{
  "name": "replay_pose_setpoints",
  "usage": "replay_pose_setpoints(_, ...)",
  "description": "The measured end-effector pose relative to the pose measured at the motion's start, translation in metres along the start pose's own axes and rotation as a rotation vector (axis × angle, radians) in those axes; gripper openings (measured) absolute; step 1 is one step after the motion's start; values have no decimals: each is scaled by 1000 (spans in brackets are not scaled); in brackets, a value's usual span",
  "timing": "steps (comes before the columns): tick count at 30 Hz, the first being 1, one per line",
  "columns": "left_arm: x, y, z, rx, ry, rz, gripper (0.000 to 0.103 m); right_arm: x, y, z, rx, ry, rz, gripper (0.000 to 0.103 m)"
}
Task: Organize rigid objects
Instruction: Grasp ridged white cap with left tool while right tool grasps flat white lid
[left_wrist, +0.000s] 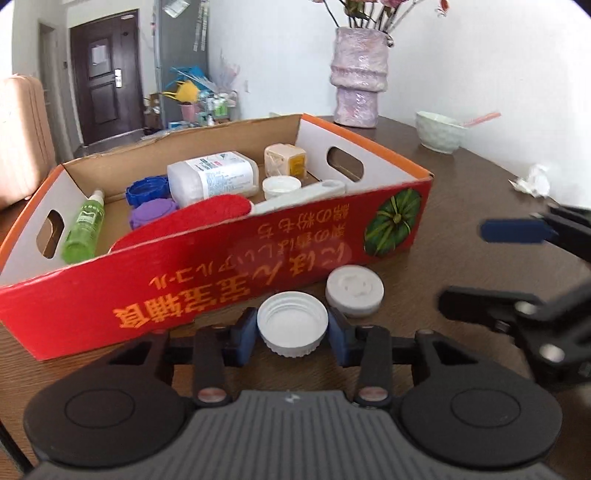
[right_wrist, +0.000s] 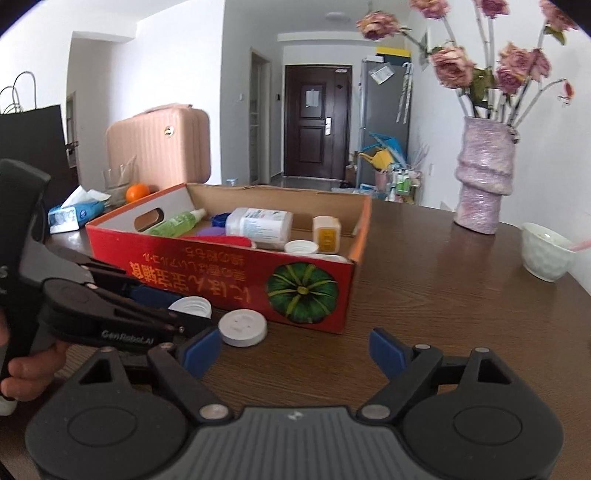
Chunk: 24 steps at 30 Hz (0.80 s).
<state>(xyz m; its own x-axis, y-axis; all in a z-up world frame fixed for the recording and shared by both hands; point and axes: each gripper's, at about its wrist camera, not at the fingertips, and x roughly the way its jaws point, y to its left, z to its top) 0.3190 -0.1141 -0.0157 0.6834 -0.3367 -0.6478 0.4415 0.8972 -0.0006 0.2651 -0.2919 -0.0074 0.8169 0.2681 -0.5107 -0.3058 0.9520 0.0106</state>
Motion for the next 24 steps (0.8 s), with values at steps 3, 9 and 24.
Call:
replay_pose_setpoints(3, -16, 11, -6, 13, -40, 28, 41, 15, 13, 4, -14, 22, 33, 84)
replay_pose_setpoints(9, -28, 40, -19, -34, -33, 70, 41, 56, 25, 12, 13, 111, 37, 67)
replay_pose_setpoints(24, -51, 55, -30, -53, -98, 145, 41, 46, 30, 10, 50, 89, 23, 38)
